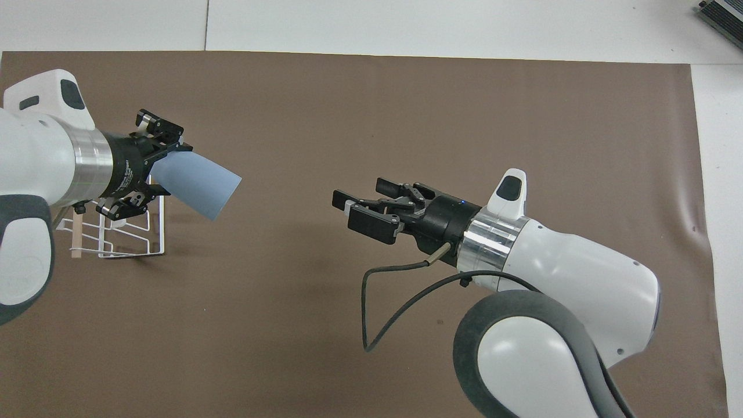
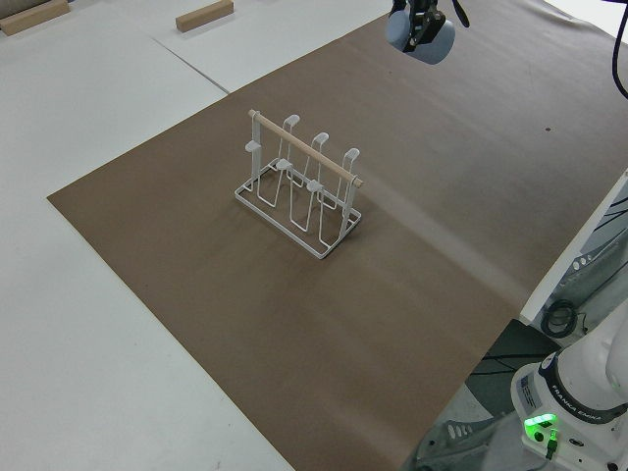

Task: Hang cup on cup holder
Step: 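Open the right gripper and pull it back from the cup, then carry the cup over the rack with the left gripper while the right gripper retracts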

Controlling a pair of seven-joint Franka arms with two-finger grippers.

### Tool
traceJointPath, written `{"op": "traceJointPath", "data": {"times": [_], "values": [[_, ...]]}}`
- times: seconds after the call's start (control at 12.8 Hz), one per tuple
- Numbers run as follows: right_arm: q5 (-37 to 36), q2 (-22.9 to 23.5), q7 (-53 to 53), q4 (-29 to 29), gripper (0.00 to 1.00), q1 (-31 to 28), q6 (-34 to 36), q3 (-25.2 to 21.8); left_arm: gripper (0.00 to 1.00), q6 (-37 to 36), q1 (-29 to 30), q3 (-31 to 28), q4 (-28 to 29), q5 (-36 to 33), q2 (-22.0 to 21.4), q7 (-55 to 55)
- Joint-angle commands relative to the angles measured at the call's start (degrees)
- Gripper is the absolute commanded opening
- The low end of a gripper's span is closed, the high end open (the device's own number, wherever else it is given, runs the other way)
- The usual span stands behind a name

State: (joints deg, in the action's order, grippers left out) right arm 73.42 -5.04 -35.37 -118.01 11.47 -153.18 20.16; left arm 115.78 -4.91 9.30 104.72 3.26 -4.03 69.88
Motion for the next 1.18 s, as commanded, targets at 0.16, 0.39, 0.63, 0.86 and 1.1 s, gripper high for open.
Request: {"op": "traceJointPath", "data": {"times": [0.16,0.39,0.63,0.86,1.1], "values": [[-22.1,4.1,-0.1,6.6,1.00,-0.9,8.1,-4.3,0.00,5.1,3.1,0.2,-3.4,-15.4,2.8,-2.3],[-34.9,6.6,0.5,13.8,1.00,-1.2,20.5,-8.6,0.00,8.4,5.9,0.2,-2.3,-24.9,2.9,-8.5],[-40.4,7.1,0.5,17.3,1.00,-1.3,31.1,-11.7,0.00,14.6,7.3,0.2,-0.1,-31.5,3.6,-7.9],[-47.1,7.0,0.6,19.5,1.00,-1.4,39.9,-14.1,0.00,20.7,8.2,0.0,2.3,-37.3,5.4,-3.6],[-51.8,6.8,8.6,22.3,1.00,-1.4,52.2,-17.3,0.00,23.9,8.9,0.0,3.2,-45.0,7.5,1.4]]}}
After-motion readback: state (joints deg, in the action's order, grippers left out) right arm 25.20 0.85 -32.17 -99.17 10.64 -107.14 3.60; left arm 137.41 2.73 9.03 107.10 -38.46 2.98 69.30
